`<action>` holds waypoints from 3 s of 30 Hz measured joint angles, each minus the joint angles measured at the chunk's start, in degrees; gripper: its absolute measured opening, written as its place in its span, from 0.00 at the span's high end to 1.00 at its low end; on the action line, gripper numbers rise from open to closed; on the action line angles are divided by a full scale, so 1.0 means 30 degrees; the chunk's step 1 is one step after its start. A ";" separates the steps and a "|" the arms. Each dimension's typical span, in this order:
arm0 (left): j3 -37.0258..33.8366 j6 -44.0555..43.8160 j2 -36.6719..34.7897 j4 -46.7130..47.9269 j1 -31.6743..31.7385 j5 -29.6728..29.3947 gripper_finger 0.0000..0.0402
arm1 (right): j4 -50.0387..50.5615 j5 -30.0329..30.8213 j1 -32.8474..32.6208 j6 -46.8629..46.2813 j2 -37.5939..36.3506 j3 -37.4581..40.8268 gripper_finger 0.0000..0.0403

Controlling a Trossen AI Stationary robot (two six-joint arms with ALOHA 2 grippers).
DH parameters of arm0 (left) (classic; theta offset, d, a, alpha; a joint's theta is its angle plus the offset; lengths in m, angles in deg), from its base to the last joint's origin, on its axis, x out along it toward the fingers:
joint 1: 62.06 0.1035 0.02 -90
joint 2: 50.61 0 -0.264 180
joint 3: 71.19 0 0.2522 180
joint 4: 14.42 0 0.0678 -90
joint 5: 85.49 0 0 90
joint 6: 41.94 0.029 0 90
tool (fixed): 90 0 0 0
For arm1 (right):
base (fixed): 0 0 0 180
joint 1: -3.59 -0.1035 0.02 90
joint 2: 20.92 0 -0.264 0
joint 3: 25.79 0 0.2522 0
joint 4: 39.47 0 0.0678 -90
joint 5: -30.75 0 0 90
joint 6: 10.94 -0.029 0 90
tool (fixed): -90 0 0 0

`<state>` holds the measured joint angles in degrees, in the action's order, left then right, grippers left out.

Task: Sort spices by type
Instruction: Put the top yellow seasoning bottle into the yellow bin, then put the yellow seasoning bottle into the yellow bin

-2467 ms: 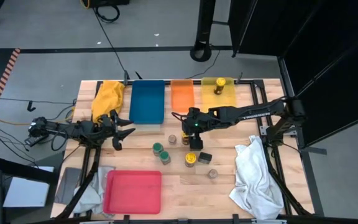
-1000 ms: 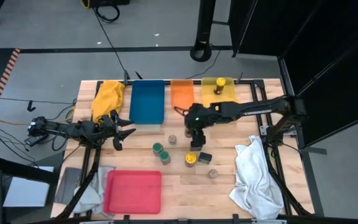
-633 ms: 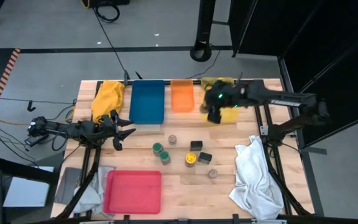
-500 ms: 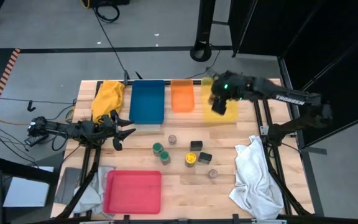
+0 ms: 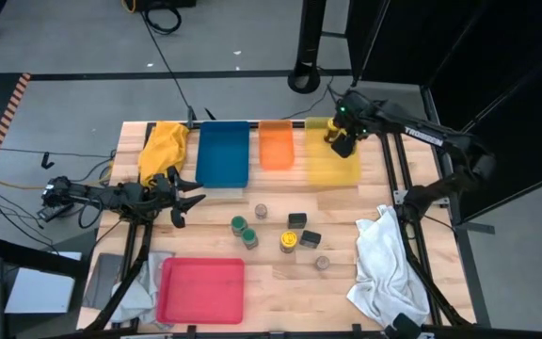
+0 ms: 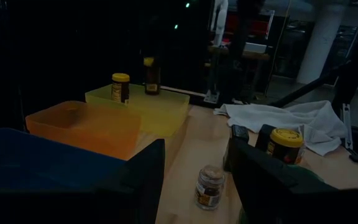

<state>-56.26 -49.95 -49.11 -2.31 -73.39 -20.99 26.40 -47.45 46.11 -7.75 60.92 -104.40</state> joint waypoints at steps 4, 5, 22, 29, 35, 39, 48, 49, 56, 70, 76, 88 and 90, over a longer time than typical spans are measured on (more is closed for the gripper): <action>0.0000 0.0000 0.0003 0.0015 -0.0004 0.0007 0.54 | -0.1440 -0.0582 0.0698 0.0194 0.0541 0.1212 0.42; 0.0000 0.0000 0.0004 0.0015 0.0000 0.0007 0.54 | -0.1944 -0.0822 0.0850 0.0336 0.0584 0.1476 0.42; 0.0000 -0.0001 0.0007 0.0015 -0.0001 0.0007 0.54 | -0.5340 -0.2197 0.1039 -0.0338 0.0496 0.2190 0.41; 0.0000 -0.0003 0.0000 0.0015 -0.0003 0.0007 0.54 | -0.5316 -0.2175 0.0918 0.0172 0.0496 0.2190 0.26; 0.0000 -0.0007 0.0004 0.0022 0.0000 0.0007 0.54 | -0.5275 -0.1297 0.0414 0.0741 0.0496 0.2190 0.22; 0.0000 -0.0007 0.0000 0.0015 0.0000 0.0007 0.54 | -0.4821 0.0417 -0.0525 0.1528 0.0496 0.2190 0.24; 0.0000 -0.0006 0.0000 -0.0015 -0.0001 0.0007 0.54 | -0.1480 0.3036 -0.4204 0.1414 0.0496 -0.0194 0.29; 0.0000 0.0000 0.0000 -0.0015 -0.0003 0.0004 0.54 | -0.1309 0.2983 -0.4725 0.1214 0.0492 -0.0585 0.29; 0.0000 -0.0058 0.0004 -0.0022 -0.0002 0.0007 0.54 | -0.2109 -0.2107 -0.9174 -0.0100 0.0474 -0.2065 0.31; -0.0007 -0.0073 0.0003 -0.0029 0.0000 0.0007 0.54 | -0.6991 -0.1503 -1.8092 -0.0582 0.0735 -0.2075 0.29; -0.0007 -0.0442 0.0054 -0.0029 -0.0007 0.0008 0.54 | -0.9498 -0.1388 -1.9850 -0.0863 0.2306 -0.2080 0.25; -0.0007 -0.0444 0.0393 -0.0029 -0.0007 0.0035 0.54 | -1.0135 -0.0775 -1.9867 -0.1207 0.6236 -0.2080 0.23; -0.0007 -0.0444 0.0393 -0.0029 -0.0007 0.0029 0.54 | -1.0013 -0.0756 -1.9665 -0.1221 0.6642 -0.2073 0.23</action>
<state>-56.28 -51.28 -47.93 -2.39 -73.41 -20.90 -3.63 -49.72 -12.88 -11.42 80.85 -110.62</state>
